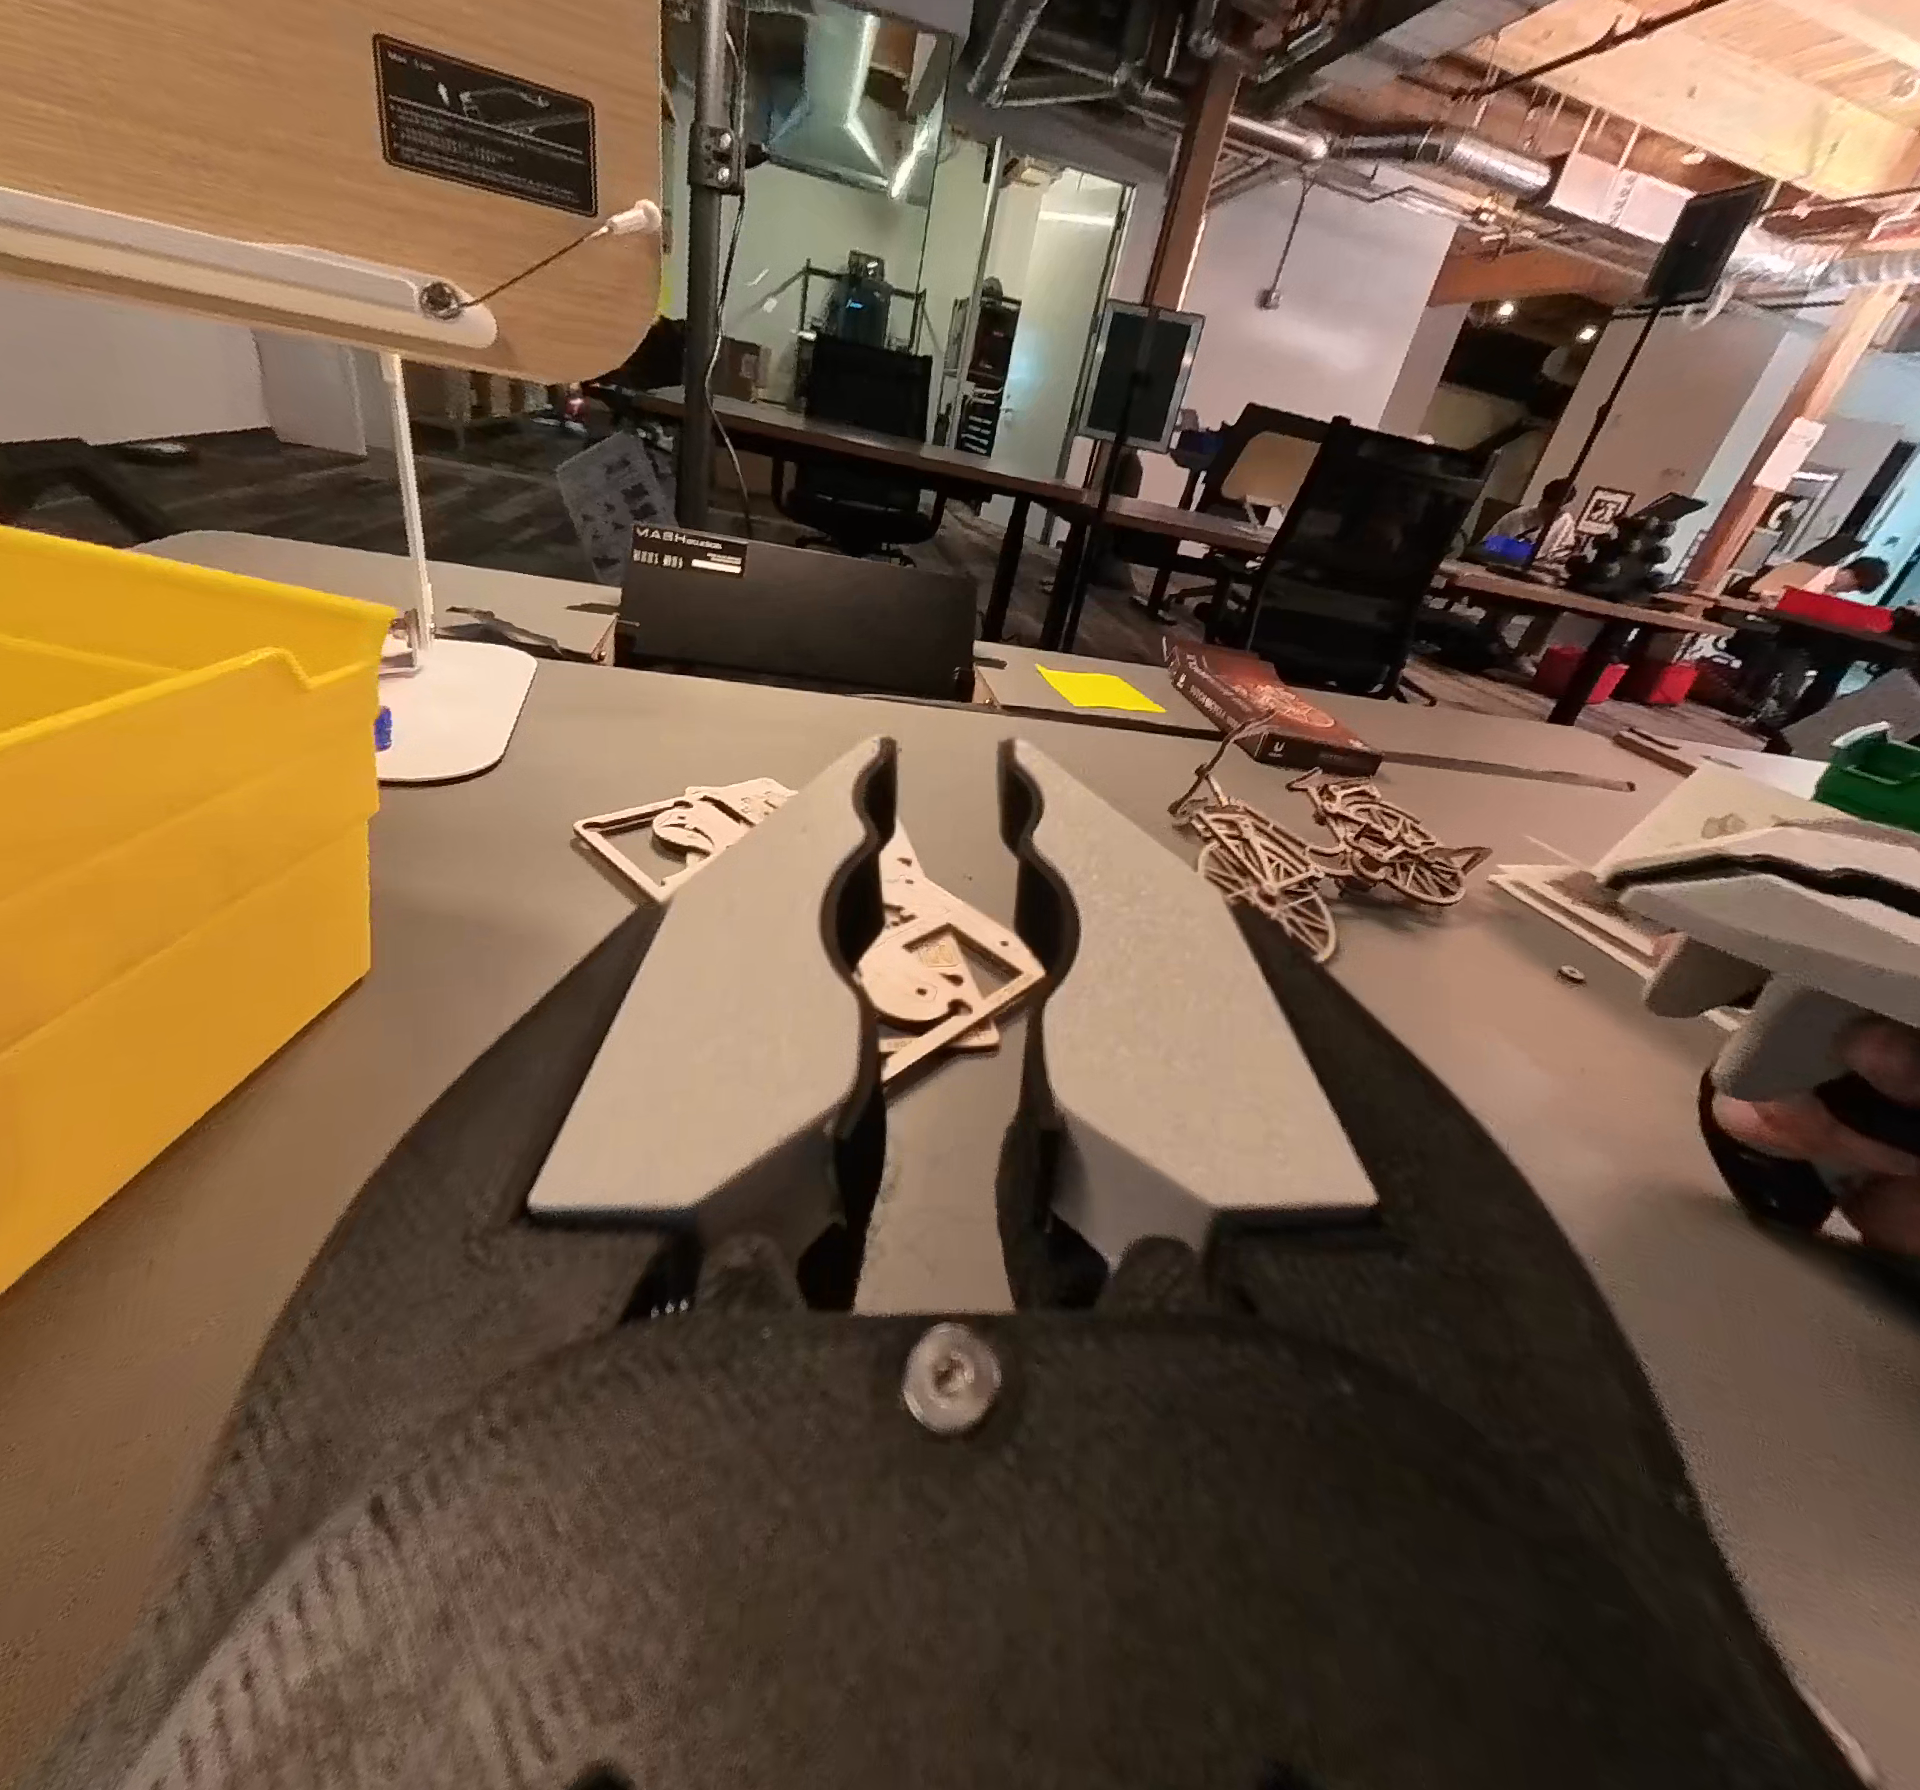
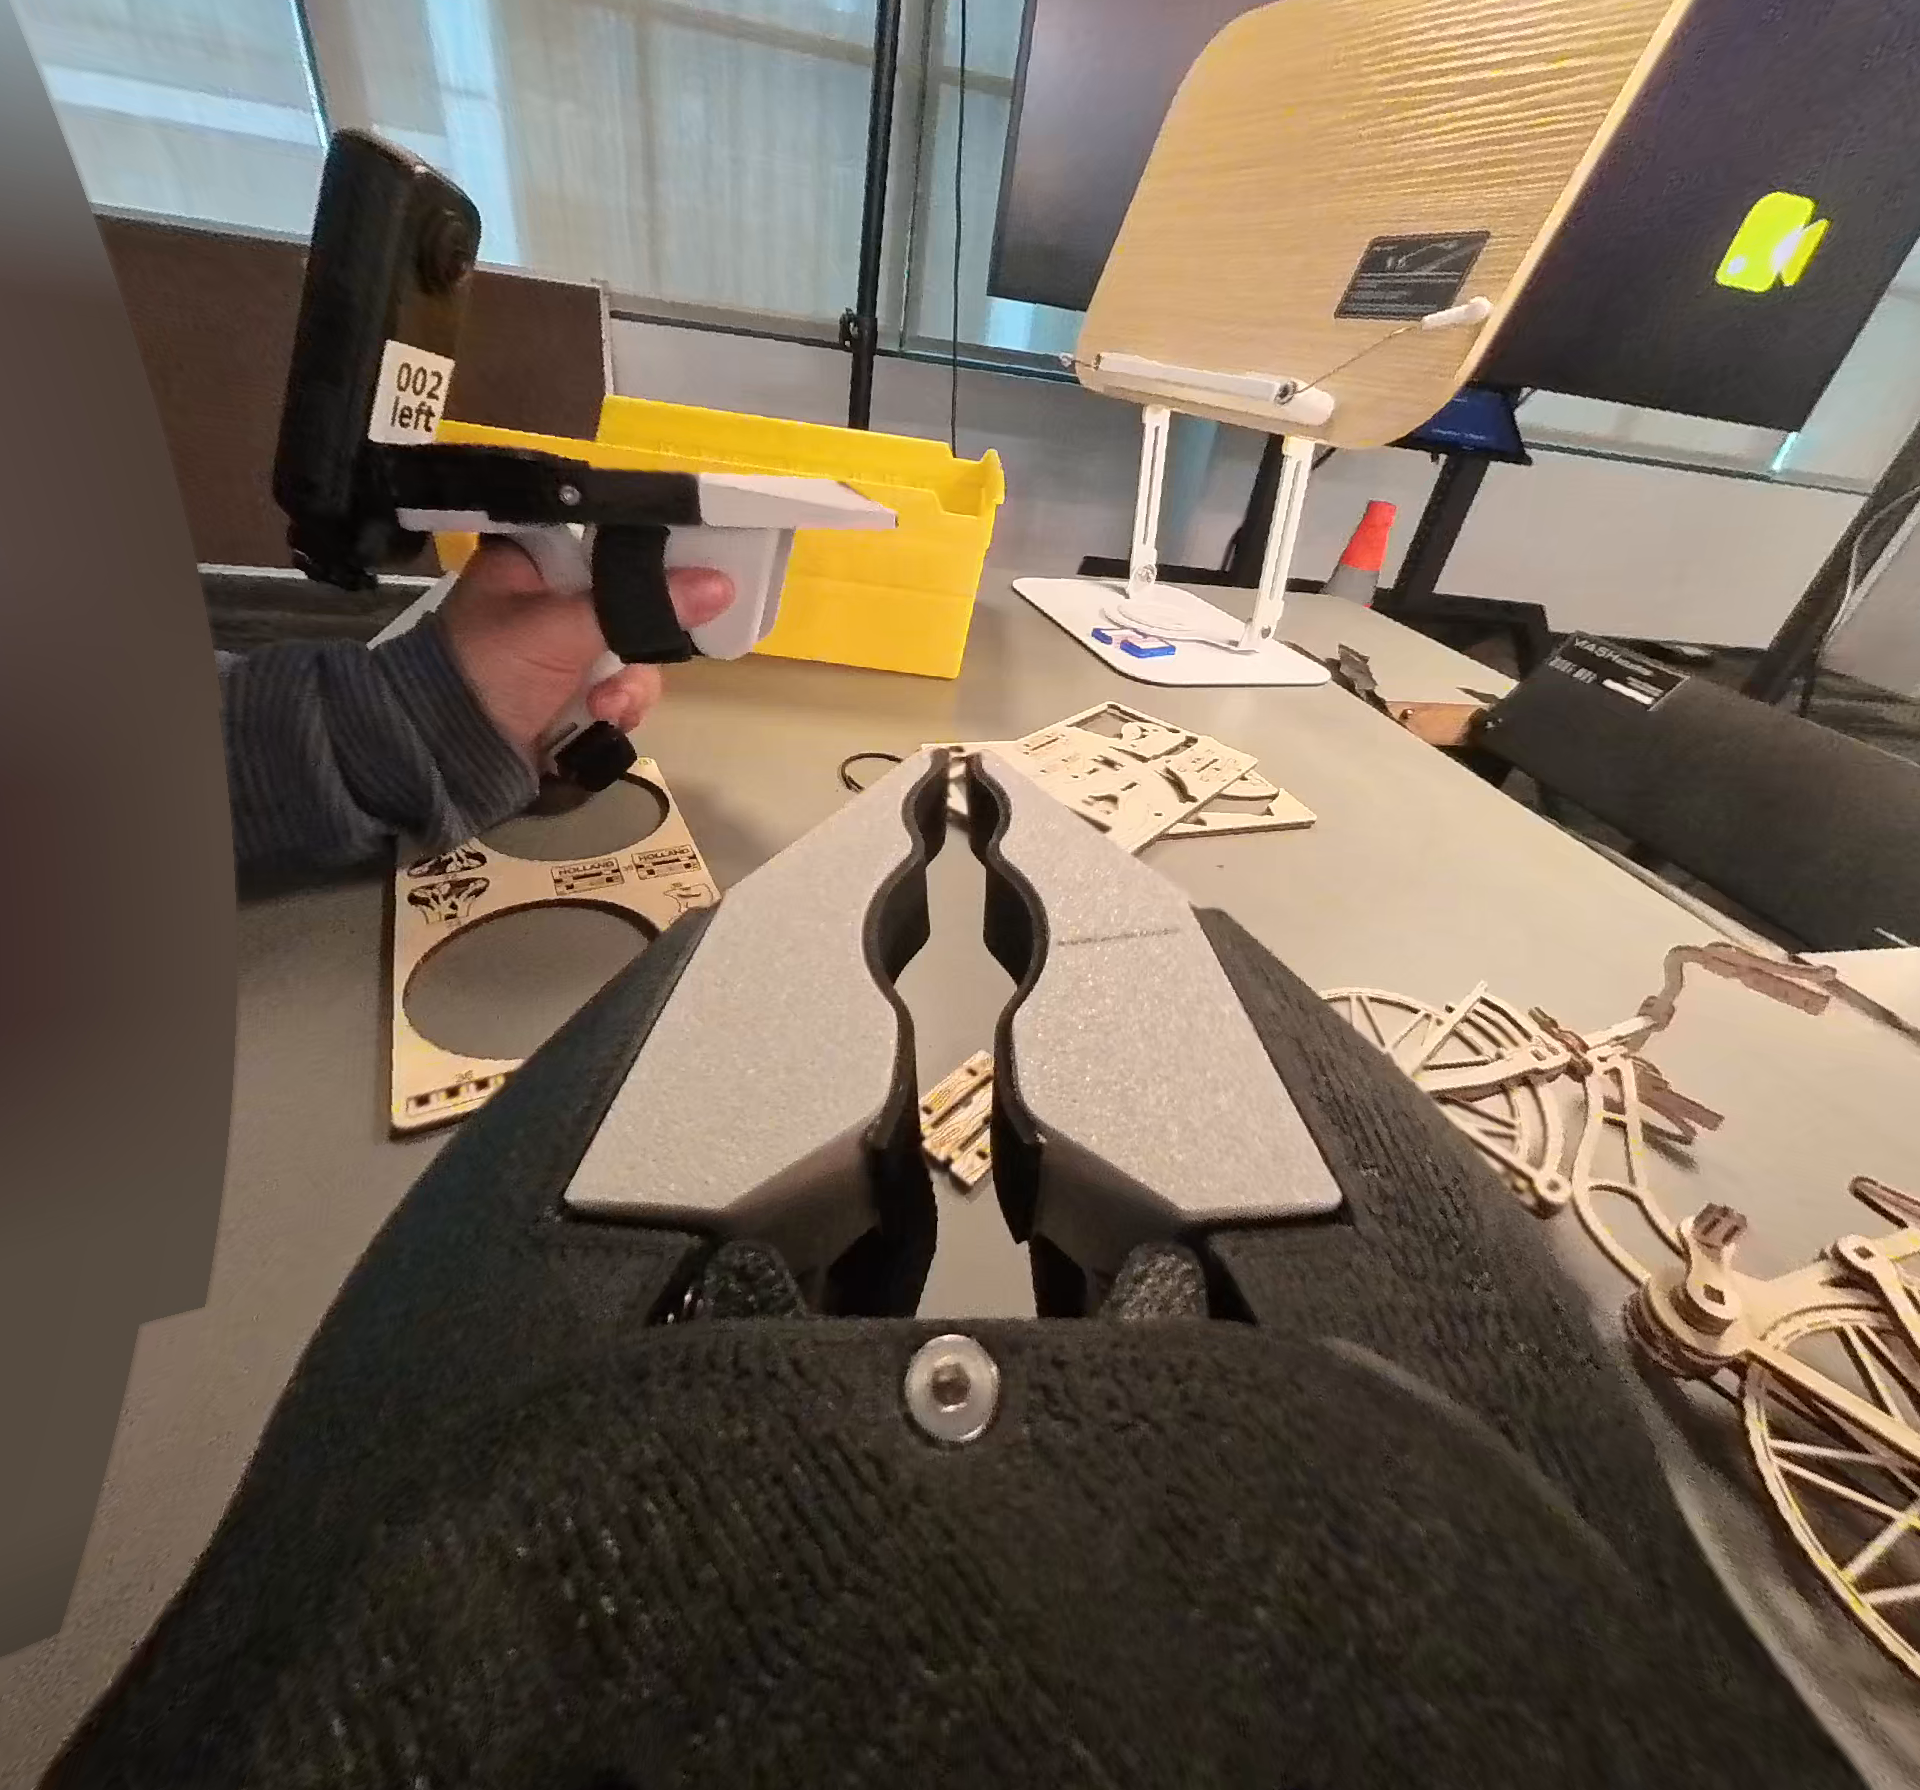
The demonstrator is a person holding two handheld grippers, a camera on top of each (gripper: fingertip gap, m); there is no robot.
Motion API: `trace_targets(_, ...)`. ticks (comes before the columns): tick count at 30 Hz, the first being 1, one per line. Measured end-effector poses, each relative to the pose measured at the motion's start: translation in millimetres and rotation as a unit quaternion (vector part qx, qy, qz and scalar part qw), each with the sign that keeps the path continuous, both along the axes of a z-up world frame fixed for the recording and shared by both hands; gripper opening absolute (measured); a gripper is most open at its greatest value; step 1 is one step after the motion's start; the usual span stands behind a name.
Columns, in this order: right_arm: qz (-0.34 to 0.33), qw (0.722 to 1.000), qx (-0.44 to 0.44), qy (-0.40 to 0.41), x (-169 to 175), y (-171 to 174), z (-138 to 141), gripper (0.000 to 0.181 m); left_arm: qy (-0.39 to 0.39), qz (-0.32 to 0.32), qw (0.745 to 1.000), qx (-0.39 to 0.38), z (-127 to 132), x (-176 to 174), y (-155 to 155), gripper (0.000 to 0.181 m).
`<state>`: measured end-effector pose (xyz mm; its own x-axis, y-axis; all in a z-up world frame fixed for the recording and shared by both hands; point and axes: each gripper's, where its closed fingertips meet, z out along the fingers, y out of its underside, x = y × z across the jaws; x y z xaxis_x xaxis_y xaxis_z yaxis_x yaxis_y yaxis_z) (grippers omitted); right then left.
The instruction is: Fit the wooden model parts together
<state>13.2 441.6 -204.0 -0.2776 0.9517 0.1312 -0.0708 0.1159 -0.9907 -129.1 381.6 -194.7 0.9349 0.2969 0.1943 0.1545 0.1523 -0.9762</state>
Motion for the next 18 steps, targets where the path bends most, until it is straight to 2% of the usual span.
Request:
trace_targets(6,-0.012,1.0,0.015,0.006,2.9,6.3,3.7,0.001,0.008,0.02,1.0,-0.013,-2.6,-3.7,-1.3,0.015)
trace_targets(18,-0.024,0.999,-0.014,0.015,2.1,21.1,9.3,0.002,-0.018,0.009,1.0,-0.002,-4.7,-6.3,-2.0,0.011)
